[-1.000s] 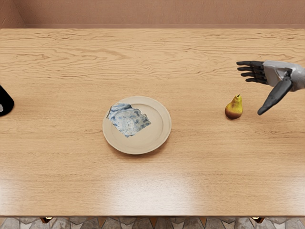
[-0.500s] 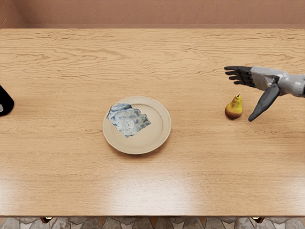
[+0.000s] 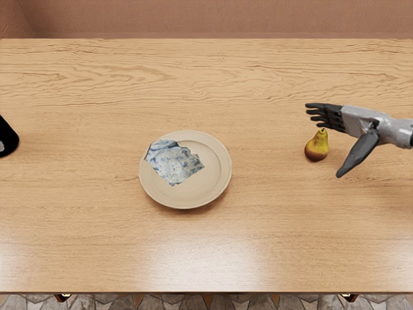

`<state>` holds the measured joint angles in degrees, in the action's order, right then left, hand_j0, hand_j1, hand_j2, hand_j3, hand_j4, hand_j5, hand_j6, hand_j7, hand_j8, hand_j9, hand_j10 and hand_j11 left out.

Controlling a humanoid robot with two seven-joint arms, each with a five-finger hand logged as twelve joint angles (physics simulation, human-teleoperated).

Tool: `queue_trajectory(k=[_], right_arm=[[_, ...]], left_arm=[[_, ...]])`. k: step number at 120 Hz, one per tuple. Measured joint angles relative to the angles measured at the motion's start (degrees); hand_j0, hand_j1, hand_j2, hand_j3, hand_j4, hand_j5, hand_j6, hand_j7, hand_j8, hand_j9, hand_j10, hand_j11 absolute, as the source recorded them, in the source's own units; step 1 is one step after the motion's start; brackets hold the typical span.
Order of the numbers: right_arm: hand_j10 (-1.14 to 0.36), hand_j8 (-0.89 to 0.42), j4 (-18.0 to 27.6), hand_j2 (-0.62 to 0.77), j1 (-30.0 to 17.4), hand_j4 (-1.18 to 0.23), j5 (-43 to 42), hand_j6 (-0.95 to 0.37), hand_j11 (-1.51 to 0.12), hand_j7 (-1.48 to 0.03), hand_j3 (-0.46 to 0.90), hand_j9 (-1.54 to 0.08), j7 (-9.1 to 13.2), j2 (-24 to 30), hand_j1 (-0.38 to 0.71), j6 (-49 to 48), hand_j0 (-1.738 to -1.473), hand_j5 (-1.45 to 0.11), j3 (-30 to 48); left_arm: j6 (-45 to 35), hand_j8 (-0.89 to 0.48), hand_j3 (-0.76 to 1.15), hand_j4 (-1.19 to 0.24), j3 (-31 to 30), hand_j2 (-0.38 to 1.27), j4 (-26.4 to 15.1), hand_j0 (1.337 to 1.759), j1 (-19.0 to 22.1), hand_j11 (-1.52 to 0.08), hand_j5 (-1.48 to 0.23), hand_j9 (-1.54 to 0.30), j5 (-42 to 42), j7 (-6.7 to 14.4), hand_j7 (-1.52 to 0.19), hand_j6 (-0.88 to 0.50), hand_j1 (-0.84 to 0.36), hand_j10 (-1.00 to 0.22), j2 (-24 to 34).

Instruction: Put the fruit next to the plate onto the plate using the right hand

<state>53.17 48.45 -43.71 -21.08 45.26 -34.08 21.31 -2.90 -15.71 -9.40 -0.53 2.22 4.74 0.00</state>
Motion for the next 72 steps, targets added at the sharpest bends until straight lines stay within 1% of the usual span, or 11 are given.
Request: queue_trajectory(k=[15,28,44,52,63,72], right_arm=[[-0.03,-0.03,-0.04,0.00,-1.36,-0.03,0.27,-0.03,-0.03,-0.03,0.00,-0.03,-0.84,-0.22,-0.32,3.25,-1.658,-0.04,0.19],[-0.03,-0.03,-0.07,0.00,-3.02,-0.03,1.70,-0.03,-0.04,-0.04,0.00,-0.04,-2.66,-0.50,-0.32,7.28,-1.658,-0.04,0.25],[-0.03,-0.03,-0.16,0.00,-4.53,-0.03,2.85,-0.03,-0.04,-0.04,0.00,-0.04,-3.73,-1.38,-0.32,9.31,-1.658,-0.04,0.24],[-0.03,-0.03,-1.09,0.00,-5.28,-0.03,3.07,-0.03,-0.04,-0.04,0.00,-0.04,-4.32,-2.47,-0.32,9.69,-1.658,-0.04,0.26],[-0.03,-0.03,-2.77,0.00,-5.93,-0.03,3.20,-0.03,-0.04,-0.04,0.00,-0.04,-5.92,-3.34,-0.32,9.93,-1.658,-0.04,0.17],[-0.03,-0.03,-3.74,0.00,-6.17,-0.03,3.22,-0.03,-0.04,-0.04,0.00,-0.04,-6.57,-3.69,-0.32,10.02,-1.658,-0.04,0.20]], left_arm=[[0.00,0.00,0.00,0.00,0.00,0.00,0.00,1.658,0.00,0.00,0.00,0.00,0.00,0.00,0.00,0.00,0.35,0.00,0.00],[0.00,0.00,0.00,0.00,0.00,0.00,0.00,1.658,0.00,0.00,0.00,0.00,-0.01,0.00,0.00,0.00,0.35,0.00,0.00],[0.00,0.00,0.00,0.00,0.00,0.00,0.00,1.658,0.00,0.00,0.00,0.00,0.00,0.00,0.00,0.00,0.35,0.00,0.00],[0.00,0.00,0.00,0.00,0.00,0.00,0.00,1.658,0.00,0.00,0.00,0.00,-0.01,0.00,0.00,0.00,0.35,0.00,0.00],[0.00,0.00,0.00,0.00,0.00,0.00,0.00,1.658,0.00,0.00,0.00,0.00,-0.01,0.00,0.00,0.00,0.35,0.00,0.00],[0.00,0.00,0.00,0.00,0.00,0.00,0.00,1.658,0.00,0.00,0.00,0.00,0.01,0.00,0.00,0.00,0.35,0.00,0.00]])
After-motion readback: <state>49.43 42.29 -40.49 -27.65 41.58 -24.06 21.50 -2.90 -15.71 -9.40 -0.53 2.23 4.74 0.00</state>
